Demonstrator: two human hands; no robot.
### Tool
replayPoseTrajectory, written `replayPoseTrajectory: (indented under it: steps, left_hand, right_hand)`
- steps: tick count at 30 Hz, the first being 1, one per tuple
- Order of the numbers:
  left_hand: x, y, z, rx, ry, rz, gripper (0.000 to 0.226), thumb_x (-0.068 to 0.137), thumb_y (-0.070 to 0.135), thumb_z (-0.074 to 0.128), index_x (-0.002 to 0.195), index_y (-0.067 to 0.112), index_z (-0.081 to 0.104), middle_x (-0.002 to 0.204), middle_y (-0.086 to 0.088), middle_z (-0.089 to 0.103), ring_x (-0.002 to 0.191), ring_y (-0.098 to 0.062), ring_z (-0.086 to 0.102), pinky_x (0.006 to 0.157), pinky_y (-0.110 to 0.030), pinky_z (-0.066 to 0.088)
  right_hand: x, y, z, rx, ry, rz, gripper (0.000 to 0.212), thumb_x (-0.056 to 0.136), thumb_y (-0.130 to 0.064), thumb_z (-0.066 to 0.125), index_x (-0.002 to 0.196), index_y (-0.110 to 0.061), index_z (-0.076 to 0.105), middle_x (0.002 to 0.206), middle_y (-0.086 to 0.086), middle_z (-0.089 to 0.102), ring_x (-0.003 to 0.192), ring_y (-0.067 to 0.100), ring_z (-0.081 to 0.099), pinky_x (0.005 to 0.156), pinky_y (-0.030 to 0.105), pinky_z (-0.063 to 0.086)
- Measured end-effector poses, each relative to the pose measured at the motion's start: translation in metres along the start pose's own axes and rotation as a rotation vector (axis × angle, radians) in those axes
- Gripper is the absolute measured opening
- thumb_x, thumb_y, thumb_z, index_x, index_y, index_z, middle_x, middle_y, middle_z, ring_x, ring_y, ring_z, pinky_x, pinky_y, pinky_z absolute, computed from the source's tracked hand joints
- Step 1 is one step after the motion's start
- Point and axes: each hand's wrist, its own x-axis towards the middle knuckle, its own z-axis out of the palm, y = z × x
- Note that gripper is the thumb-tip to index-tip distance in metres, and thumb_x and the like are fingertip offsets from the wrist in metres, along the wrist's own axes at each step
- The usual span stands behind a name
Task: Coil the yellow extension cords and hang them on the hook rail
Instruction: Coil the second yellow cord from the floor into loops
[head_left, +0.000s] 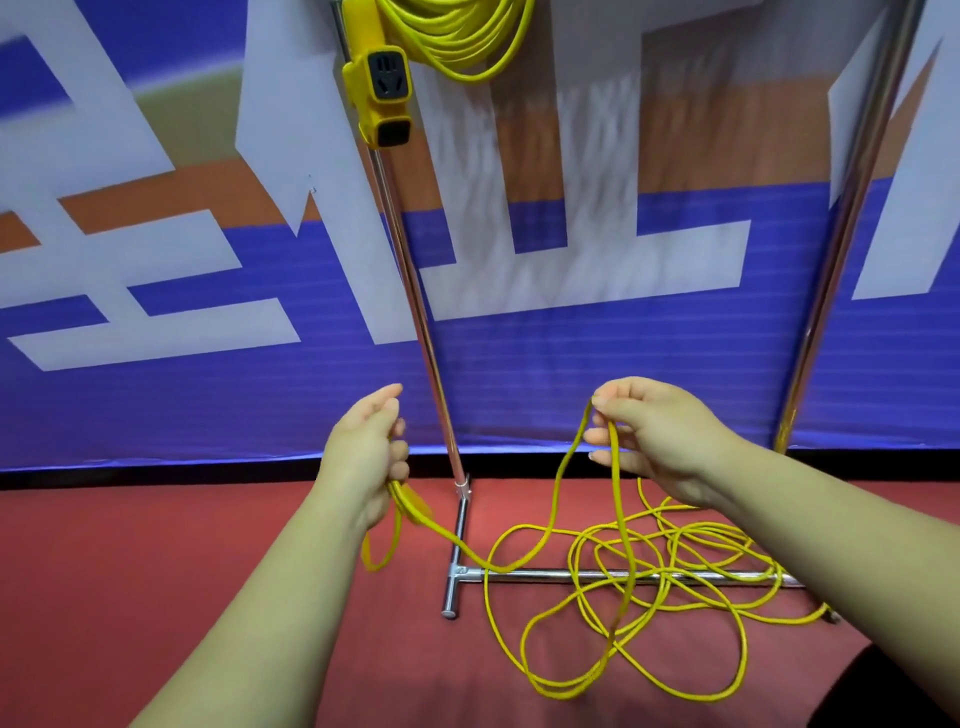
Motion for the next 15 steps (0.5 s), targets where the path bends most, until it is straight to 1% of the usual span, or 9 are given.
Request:
replayPoseTrajectory:
  steps: [2, 4, 6, 8, 10, 13, 15]
  left_hand:
    - [-0.01, 0.01, 0.003, -0.125, -0.116, 0.008, 0.028, 0.107, 0.018, 0.043, 0.128, 0.017, 0.062, 0.067, 0.002, 0.04, 0.045, -0.005, 0.025, 0.035, -0.017, 0.022]
    - [-0.021, 0.02, 0.007, -0.198, -0.235, 0.008, 0.028, 0.107, 0.02, 0.043, 0.124, 0.015, 0.064, 0.065, 0.004, 0.037, 0.045, -0.005, 0.023, 0.036, -0.016, 0.02]
    - [-0.032, 0.026, 0.013, -0.224, -0.343, -0.002, 0.028, 0.106, 0.023, 0.043, 0.122, 0.015, 0.065, 0.064, 0.004, 0.034, 0.044, -0.004, 0.021, 0.036, -0.016, 0.017]
    - [-0.04, 0.027, 0.018, -0.212, -0.418, -0.024, 0.028, 0.104, 0.022, 0.044, 0.117, 0.016, 0.068, 0.062, 0.004, 0.033, 0.044, -0.004, 0.02, 0.038, -0.017, 0.013]
    - [-0.047, 0.025, 0.025, -0.17, -0.455, -0.049, 0.029, 0.103, 0.02, 0.044, 0.117, 0.015, 0.069, 0.062, 0.004, 0.034, 0.043, -0.003, 0.02, 0.038, -0.017, 0.013]
    - [-0.051, 0.018, 0.032, -0.11, -0.471, -0.069, 0.03, 0.104, 0.016, 0.042, 0.122, 0.012, 0.066, 0.063, 0.001, 0.037, 0.042, -0.004, 0.022, 0.037, -0.016, 0.016]
    - [-0.052, 0.013, 0.037, -0.069, -0.469, -0.064, 0.031, 0.104, 0.013, 0.041, 0.123, 0.012, 0.066, 0.064, 0.0, 0.041, 0.042, -0.005, 0.022, 0.039, -0.017, 0.016]
  right_hand:
    - [0.001, -0.001, 0.0, 0.003, 0.033, 0.013, 0.012, 0.099, -0.009, 0.052, 0.101, -0.012, 0.064, 0.082, 0.005, 0.064, 0.069, 0.018, 0.062, 0.064, 0.033, 0.056]
    - [0.002, -0.001, 0.001, -0.033, 0.037, 0.024, 0.018, 0.097, -0.004, 0.049, 0.107, -0.011, 0.063, 0.086, 0.006, 0.066, 0.065, 0.016, 0.057, 0.061, 0.03, 0.052]
    - [0.002, 0.0, 0.001, -0.056, 0.051, 0.037, 0.018, 0.098, -0.002, 0.048, 0.109, -0.01, 0.06, 0.088, 0.008, 0.067, 0.061, 0.014, 0.055, 0.057, 0.027, 0.05]
    - [0.003, 0.001, 0.0, -0.07, 0.08, 0.02, 0.015, 0.098, -0.003, 0.051, 0.109, -0.009, 0.059, 0.091, 0.01, 0.07, 0.063, 0.013, 0.058, 0.059, 0.026, 0.052]
    - [0.003, -0.003, -0.001, -0.084, 0.086, -0.031, 0.014, 0.097, -0.004, 0.054, 0.109, -0.009, 0.06, 0.098, 0.013, 0.073, 0.07, 0.015, 0.062, 0.065, 0.026, 0.054]
    - [-0.002, -0.011, 0.0, -0.129, 0.071, -0.107, 0.013, 0.095, -0.006, 0.059, 0.105, -0.012, 0.063, 0.099, 0.008, 0.076, 0.08, 0.014, 0.065, 0.067, 0.024, 0.053]
    - [-0.005, -0.014, 0.001, -0.161, 0.064, -0.163, 0.012, 0.091, -0.008, 0.065, 0.102, -0.014, 0.065, 0.097, 0.008, 0.077, 0.079, 0.012, 0.064, 0.071, 0.027, 0.053]
